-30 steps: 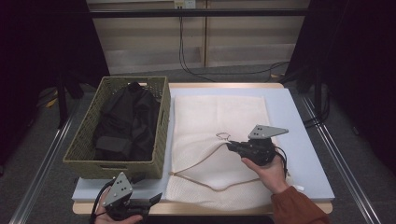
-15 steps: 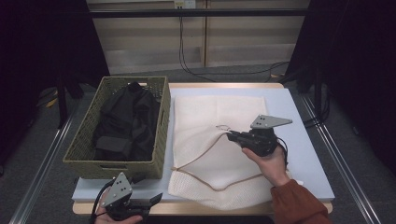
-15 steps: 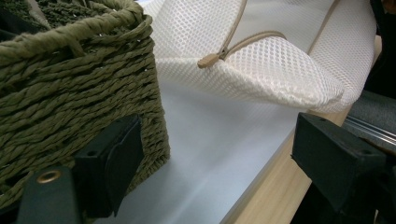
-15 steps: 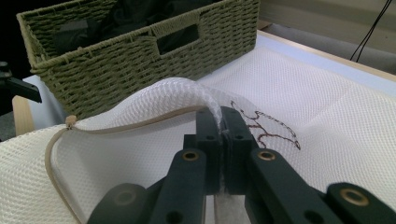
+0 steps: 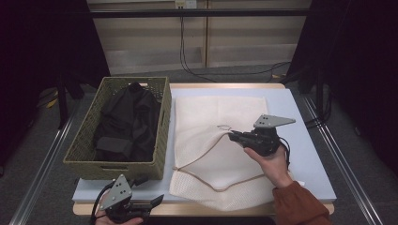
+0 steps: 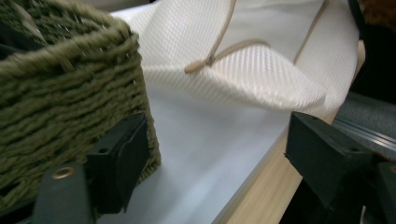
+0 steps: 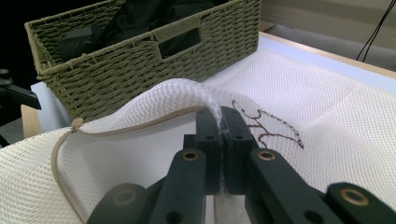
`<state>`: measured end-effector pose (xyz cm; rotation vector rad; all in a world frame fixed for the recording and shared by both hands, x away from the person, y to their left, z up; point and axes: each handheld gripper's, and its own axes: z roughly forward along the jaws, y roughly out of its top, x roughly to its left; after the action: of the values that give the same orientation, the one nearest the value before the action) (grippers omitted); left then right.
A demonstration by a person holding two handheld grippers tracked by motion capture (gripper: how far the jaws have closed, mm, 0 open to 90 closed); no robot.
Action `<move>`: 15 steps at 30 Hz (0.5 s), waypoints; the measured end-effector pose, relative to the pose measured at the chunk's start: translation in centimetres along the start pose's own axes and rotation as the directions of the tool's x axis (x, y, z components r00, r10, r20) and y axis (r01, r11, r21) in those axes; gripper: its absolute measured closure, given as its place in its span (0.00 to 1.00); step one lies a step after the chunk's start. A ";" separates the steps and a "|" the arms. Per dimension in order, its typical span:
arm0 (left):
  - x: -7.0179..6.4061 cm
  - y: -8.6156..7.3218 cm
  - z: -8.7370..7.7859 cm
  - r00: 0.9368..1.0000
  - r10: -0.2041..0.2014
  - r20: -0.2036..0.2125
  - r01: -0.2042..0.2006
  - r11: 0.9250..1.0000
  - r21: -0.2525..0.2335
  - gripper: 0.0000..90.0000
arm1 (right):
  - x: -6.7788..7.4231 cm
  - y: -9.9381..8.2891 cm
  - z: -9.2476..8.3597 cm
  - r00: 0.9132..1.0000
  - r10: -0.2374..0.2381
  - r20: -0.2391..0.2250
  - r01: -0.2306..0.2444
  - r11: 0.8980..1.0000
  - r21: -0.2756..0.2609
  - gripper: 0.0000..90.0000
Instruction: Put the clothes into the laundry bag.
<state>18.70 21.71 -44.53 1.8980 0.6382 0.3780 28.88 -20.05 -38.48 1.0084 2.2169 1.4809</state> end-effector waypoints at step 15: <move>2.4 5.2 -2.0 0.999 0.016 -0.030 -0.017 0.999 -0.041 0.27 | 0.0 -0.1 0.0 1.000 -0.012 -0.017 0.012 1.000 0.016 0.98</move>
<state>20.92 23.02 -39.03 1.8627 0.6306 0.4274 28.83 -20.04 -38.57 0.9891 2.2460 1.4746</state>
